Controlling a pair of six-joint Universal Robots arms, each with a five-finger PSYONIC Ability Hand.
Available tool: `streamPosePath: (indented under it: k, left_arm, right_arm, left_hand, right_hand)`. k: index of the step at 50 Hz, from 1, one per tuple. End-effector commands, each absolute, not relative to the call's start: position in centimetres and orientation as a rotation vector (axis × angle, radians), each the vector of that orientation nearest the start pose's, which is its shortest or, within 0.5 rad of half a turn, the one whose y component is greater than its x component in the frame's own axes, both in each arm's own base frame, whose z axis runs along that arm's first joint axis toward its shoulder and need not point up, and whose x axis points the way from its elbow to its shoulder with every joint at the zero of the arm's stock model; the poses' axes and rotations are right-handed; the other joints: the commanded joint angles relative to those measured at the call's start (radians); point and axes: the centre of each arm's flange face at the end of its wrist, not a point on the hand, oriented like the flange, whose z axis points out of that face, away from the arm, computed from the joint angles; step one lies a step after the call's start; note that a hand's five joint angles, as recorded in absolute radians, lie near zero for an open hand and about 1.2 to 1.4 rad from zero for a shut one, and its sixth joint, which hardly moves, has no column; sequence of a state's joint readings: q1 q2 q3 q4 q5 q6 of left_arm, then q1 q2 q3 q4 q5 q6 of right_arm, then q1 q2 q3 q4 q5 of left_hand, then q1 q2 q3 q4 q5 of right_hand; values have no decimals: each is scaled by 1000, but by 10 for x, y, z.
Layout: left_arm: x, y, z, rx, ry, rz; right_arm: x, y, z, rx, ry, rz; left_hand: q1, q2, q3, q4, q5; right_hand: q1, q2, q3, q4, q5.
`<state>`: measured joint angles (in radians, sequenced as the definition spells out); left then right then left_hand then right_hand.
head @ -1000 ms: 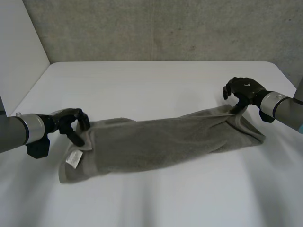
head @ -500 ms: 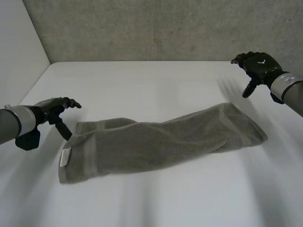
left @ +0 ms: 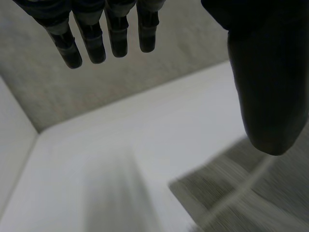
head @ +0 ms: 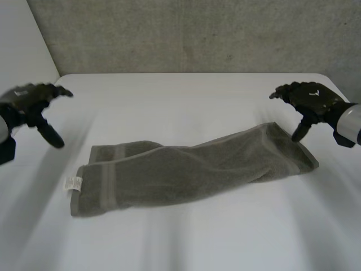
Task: Fold the towel.
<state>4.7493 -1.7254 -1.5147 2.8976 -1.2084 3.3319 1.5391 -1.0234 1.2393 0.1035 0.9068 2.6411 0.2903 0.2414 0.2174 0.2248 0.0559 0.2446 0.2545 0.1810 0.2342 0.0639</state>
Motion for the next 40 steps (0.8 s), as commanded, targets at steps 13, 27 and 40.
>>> streamPosePath:
  k: [13, 27, 40]
  left_arm:
    - [-162, -310, 165, 706, 2706, -1461]
    - [-158, -333, 150, 588, 2779, -1339]
    - [-164, -342, 150, 530, 2850, -1329]
  right_arm:
    - [166, -356, 174, -1250, 2167, -1528]
    - [166, -354, 169, -1245, 2172, -1509]
    - [165, -353, 167, -1239, 2180, -1500]
  left_hand:
    - [-21, 28, -43, -50, 39]
    - [105, 154, -43, -50, 165]
    - [264, 313, -43, -50, 324]
  right_hand:
    - [-70, -80, -7, -60, -64]
    - [-70, -80, -7, -60, -64]
    - [-70, -80, -7, -60, -64]
